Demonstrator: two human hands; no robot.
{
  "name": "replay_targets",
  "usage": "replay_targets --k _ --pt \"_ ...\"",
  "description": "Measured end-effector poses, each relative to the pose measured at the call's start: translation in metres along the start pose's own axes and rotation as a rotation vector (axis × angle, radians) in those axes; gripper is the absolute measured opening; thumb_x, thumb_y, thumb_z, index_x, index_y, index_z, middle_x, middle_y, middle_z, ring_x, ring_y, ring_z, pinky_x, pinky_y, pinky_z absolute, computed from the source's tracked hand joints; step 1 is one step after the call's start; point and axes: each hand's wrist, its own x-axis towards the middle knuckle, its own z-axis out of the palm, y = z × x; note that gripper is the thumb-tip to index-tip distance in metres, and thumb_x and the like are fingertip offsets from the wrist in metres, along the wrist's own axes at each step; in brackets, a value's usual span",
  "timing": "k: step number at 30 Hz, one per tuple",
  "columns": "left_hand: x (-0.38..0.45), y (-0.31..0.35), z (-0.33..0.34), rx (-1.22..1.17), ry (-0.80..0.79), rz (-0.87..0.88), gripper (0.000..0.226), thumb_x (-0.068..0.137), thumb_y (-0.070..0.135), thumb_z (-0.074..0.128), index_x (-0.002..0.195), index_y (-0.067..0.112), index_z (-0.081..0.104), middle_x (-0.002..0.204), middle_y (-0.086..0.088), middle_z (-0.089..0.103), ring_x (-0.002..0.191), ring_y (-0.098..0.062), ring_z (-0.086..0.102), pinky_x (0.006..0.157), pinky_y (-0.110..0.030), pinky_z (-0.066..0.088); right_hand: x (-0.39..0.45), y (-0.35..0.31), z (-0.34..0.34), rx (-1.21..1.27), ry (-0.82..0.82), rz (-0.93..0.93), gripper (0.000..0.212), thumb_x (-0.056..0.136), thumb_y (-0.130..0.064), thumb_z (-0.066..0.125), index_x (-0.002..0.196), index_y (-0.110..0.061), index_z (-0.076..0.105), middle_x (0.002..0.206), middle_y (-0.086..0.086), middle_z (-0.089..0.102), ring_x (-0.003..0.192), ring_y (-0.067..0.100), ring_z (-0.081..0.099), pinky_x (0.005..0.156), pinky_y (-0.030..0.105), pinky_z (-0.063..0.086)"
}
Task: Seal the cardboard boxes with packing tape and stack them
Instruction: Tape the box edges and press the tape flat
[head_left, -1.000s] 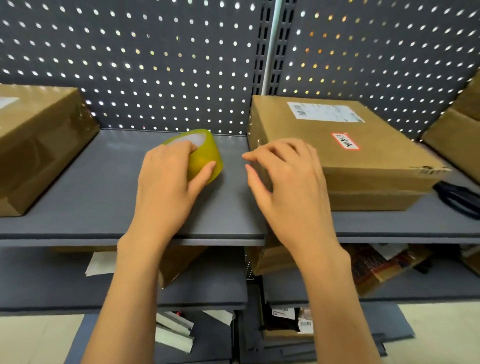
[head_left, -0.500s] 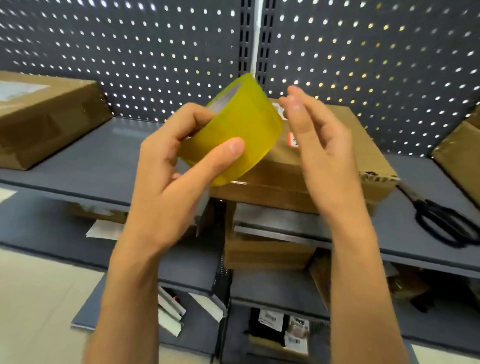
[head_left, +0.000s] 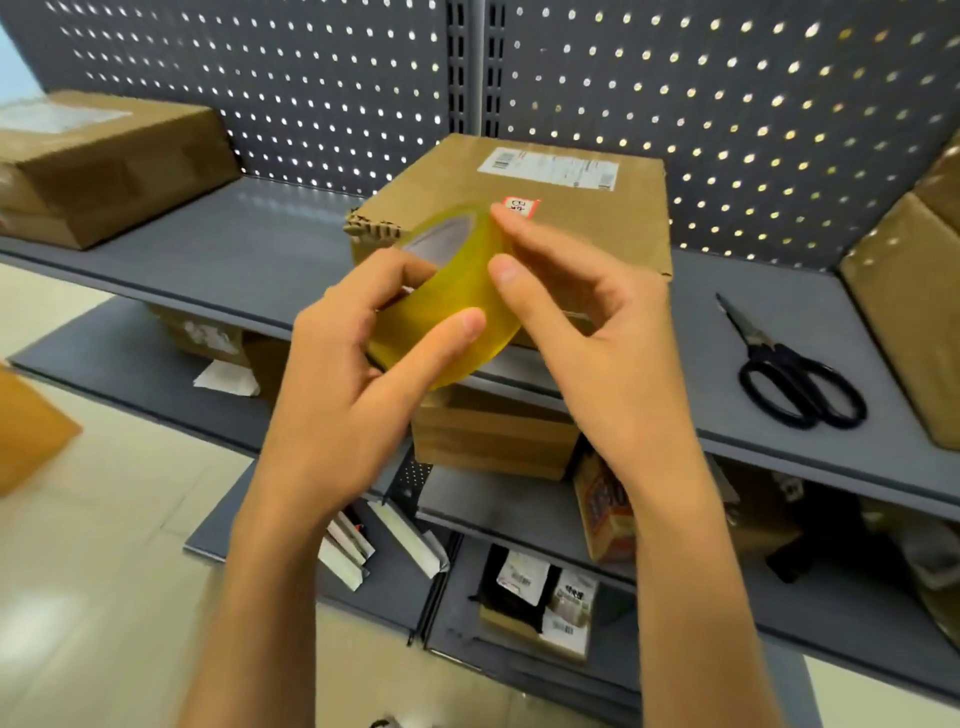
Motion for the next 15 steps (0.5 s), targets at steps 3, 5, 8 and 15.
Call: replay_targets --k 3,5,8,15 --pt "-0.002 0.004 0.003 0.013 -0.045 0.019 0.008 0.088 0.026 0.062 0.087 0.021 0.056 0.074 0.017 0.051 0.067 0.001 0.047 0.059 -0.013 0.037 -0.005 0.001 -0.003 0.066 0.084 -0.012 0.026 0.088 -0.014 0.065 0.114 -0.015 0.068 0.115 0.0 0.068 0.112 0.009 0.061 0.098 0.037 0.048" --pt "-0.002 0.007 0.005 0.026 -0.099 0.041 0.009 0.088 0.026 0.062 0.088 0.019 0.056 0.074 0.016 0.051 0.067 0.0 0.047 0.06 -0.012 0.036 -0.005 0.0 -0.008 0.152 0.158 0.005 0.019 0.086 -0.008 0.067 0.104 -0.013 0.07 0.106 0.003 0.07 0.103 0.008 0.064 0.091 0.028 0.05" --pt "0.002 0.008 0.007 0.015 -0.164 0.054 0.009 0.088 0.028 0.063 0.087 0.026 0.054 0.074 0.02 0.052 0.068 0.002 0.048 0.062 -0.008 0.034 -0.007 -0.001 -0.014 0.216 0.222 0.078 0.013 0.084 -0.004 0.068 0.091 -0.013 0.072 0.095 0.003 0.071 0.092 0.005 0.065 0.08 0.018 0.049" --pt "0.015 0.005 0.017 -0.01 -0.213 0.085 0.011 0.087 0.03 0.063 0.087 0.03 0.052 0.073 0.024 0.05 0.068 0.005 0.048 0.061 -0.007 0.034 0.001 0.0 -0.019 0.161 0.345 0.119 0.012 0.086 -0.007 0.066 0.084 -0.019 0.07 0.087 -0.001 0.07 0.084 0.002 0.063 0.074 0.016 0.047"
